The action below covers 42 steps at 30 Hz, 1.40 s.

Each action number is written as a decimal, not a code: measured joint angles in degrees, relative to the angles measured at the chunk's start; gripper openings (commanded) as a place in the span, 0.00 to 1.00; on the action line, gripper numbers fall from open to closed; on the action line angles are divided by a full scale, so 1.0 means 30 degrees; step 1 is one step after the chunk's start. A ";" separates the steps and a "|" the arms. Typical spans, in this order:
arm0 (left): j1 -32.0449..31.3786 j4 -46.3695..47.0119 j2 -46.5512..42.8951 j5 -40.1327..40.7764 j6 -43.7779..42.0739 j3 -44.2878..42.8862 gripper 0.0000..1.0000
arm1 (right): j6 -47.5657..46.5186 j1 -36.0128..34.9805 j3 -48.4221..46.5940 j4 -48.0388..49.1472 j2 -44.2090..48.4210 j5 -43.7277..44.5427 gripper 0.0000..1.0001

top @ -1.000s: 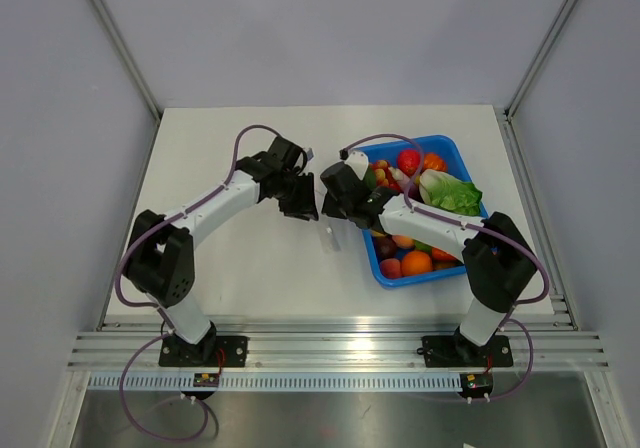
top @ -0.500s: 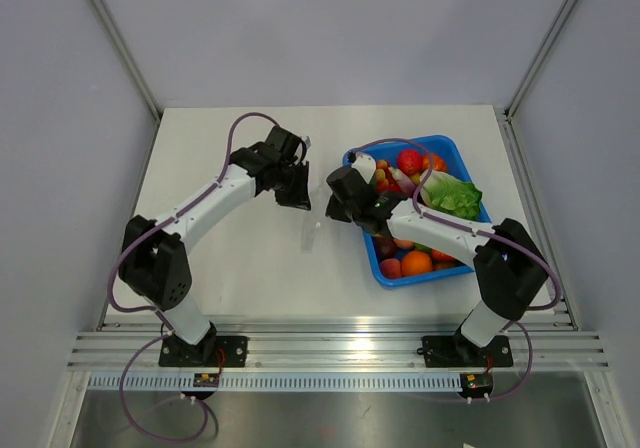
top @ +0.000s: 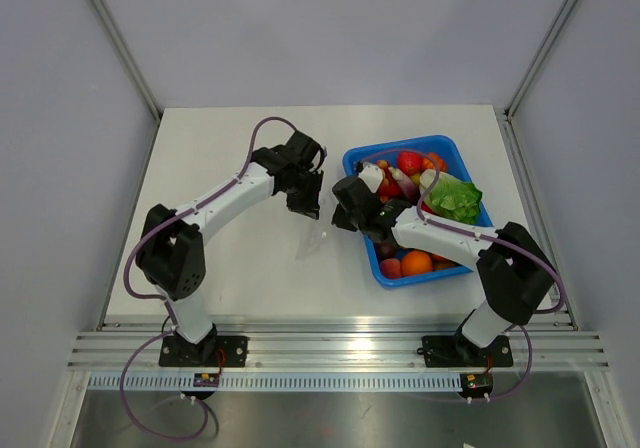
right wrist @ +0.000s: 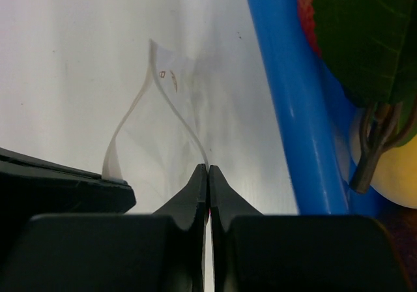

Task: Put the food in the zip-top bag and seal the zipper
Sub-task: Open the zipper of the food storage bag at the center of the board.

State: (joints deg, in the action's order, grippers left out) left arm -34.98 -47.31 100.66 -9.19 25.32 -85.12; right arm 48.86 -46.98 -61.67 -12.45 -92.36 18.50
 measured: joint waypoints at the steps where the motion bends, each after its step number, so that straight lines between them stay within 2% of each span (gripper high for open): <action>1: -0.0080 -0.0095 0.0109 0.0022 -0.0007 0.0036 0.00 | 0.0073 0.0000 0.0146 -0.0095 -0.0022 0.0000 0.10; 3: -0.0102 -0.0240 0.0146 0.0080 -0.0022 0.0036 0.00 | 0.0182 0.0000 0.0335 -0.0240 -0.0022 0.0007 0.18; 7: -0.0102 -0.0270 0.0146 0.0175 -0.0029 0.0036 0.00 | 0.0284 0.0000 0.0350 -0.0233 -0.0015 0.0007 0.26; 11: -0.0189 -0.0372 0.0146 0.0291 -0.0029 0.0022 0.00 | 0.0277 0.0000 0.0350 -0.0240 0.0175 -0.0022 0.31; 17: -0.0525 -0.0503 0.0153 0.0510 -0.0022 -0.0015 0.00 | 0.0219 0.0000 0.0350 -0.0240 0.1523 -0.0044 0.32; 22: -0.0714 -0.0583 0.0153 0.0678 -0.0015 -0.0007 0.00 | 0.0211 0.0000 0.0350 -0.0233 0.2499 -0.0058 0.31; 26: -0.0780 -0.0627 0.0153 0.0750 -0.0015 -0.0015 0.00 | 0.0160 -0.0015 0.0350 -0.0233 0.2739 -0.0087 0.22; 30: -0.0794 -0.0670 0.0153 0.0816 -0.0015 -0.0015 0.00 | 0.0058 -0.0284 0.0277 -0.0233 0.2725 -0.0415 0.21; 42: -0.0816 -0.0838 0.0153 0.1005 -0.0007 -0.0350 0.00 | 0.0000 -0.0933 -0.0605 0.0131 0.1122 -0.1246 0.11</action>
State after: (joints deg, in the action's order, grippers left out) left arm -37.43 -49.82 101.12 -6.17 25.30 -86.17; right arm 48.86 -49.78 -63.48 -12.05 -88.99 14.76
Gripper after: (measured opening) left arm 0.009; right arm 0.124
